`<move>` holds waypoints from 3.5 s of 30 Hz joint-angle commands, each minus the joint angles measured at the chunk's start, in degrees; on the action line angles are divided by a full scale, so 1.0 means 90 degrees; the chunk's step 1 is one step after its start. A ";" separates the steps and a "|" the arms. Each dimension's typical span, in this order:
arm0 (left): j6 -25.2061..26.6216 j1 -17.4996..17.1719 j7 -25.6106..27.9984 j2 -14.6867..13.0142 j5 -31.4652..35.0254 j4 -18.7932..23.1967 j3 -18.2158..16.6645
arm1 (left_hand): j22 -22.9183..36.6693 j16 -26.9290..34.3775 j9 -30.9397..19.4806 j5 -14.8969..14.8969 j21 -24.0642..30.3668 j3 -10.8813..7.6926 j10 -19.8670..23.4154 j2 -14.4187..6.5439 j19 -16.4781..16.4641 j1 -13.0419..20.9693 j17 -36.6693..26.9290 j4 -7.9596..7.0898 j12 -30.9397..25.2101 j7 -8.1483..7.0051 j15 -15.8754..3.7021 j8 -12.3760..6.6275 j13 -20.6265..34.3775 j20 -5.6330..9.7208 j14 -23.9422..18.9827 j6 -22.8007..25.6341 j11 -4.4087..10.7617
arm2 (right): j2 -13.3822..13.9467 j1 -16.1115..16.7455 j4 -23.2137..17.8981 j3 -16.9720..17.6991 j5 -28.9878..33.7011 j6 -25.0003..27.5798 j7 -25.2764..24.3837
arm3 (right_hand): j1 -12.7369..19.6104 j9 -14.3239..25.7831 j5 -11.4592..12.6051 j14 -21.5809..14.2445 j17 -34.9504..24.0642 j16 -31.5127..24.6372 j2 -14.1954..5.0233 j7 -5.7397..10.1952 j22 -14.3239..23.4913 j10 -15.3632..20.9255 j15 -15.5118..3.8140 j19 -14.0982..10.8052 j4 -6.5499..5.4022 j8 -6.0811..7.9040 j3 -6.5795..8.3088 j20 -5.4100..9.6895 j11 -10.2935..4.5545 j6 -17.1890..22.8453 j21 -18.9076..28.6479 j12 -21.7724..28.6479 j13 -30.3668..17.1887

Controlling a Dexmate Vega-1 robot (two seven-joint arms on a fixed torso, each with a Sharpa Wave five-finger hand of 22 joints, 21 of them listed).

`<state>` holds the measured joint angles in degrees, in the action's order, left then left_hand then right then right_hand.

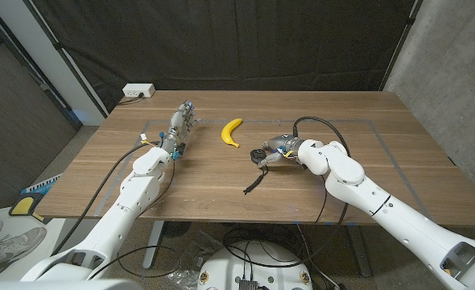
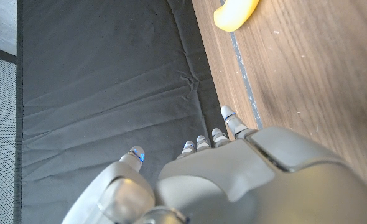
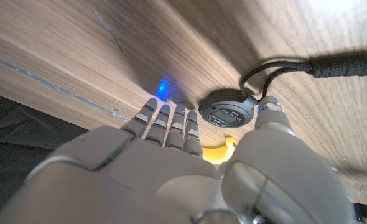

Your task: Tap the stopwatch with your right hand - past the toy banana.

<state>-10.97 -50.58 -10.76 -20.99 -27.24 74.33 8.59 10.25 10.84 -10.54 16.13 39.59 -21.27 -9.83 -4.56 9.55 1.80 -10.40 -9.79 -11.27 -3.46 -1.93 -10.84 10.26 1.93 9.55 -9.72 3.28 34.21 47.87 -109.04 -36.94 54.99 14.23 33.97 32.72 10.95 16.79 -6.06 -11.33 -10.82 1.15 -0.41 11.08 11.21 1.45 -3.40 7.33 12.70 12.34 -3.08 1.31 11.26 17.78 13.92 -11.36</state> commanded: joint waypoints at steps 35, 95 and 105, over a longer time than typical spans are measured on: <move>-0.0027 0.0070 -0.0056 0.0023 -0.0032 -0.0125 -0.0047 | 0.0032 -0.0004 -0.0009 0.0051 -0.0078 0.0083 -0.0955 -0.0368 0.0935 -0.0026 -0.0013 -0.0021 -0.0002 -0.0060 -0.0106 0.0016 0.0022 -0.0053 0.0919 -0.1007 -0.0041 | -0.0067 0.0118 0.0191 0.0009 0.0125 -0.0193 -0.0639 | 0.0783 0.0195 0.0187 -0.0603 -0.0013 -0.0122 -0.0173 0.0510 0.0011 0.0664 -0.0423 -0.0419 0.0144 0.0772 0.0095 0.0119 -0.0236 0.1690 0.0054 0.0129 -0.0031; -0.0158 0.0074 -0.0055 0.0105 -0.0073 -0.0308 -0.0222 | 0.0041 -0.0004 -0.0010 0.0071 -0.0149 0.0216 -0.1027 -0.0335 0.0943 -0.0092 -0.0016 -0.0042 0.0009 -0.0132 -0.0090 0.0025 0.0021 -0.0057 0.0934 -0.1132 -0.0009 | -0.0144 0.0082 0.0610 -0.0189 0.0295 -0.0707 -0.1524 | 0.1339 0.0332 0.0398 -0.0720 -0.0062 -0.0056 0.0002 0.0747 0.0059 0.0673 -0.0515 -0.0604 0.0072 0.1099 -0.0453 0.0130 -0.0294 0.1920 -0.0070 0.0016 -0.0072; -0.0189 0.0095 -0.0116 0.0098 -0.0103 -0.0381 -0.0250 | 0.0042 -0.0005 -0.0010 0.0078 -0.0162 0.0239 -0.1060 -0.0337 0.0944 -0.0098 -0.0016 -0.0043 0.0016 -0.0174 -0.0081 0.0034 0.0021 -0.0062 0.0941 -0.1181 -0.0005 | -0.0180 0.0150 0.0671 -0.0140 0.0365 -0.0818 -0.1939 | 0.1525 0.0646 0.0458 -0.1023 -0.0082 -0.0135 -0.0112 0.1008 0.0074 0.1200 -0.0741 -0.0853 0.0036 0.1855 -0.0500 0.0263 -0.0491 0.2869 0.0028 0.0172 -0.0086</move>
<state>-12.26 -49.68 -11.46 -19.99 -27.76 71.28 6.67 10.57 10.84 -10.52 16.58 38.54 -19.37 -9.83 -3.87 9.85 0.84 -10.40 -10.11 -11.27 -4.50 -1.93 -10.58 10.26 1.64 9.55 -9.72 3.28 32.95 48.56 -103.73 -38.26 57.27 7.78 19.63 45.66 15.29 20.57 -14.12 -11.87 -11.55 1.09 4.20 11.62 19.80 -2.26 -10.31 7.93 26.65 8.16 -0.91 -2.49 30.23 17.47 14.77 -11.91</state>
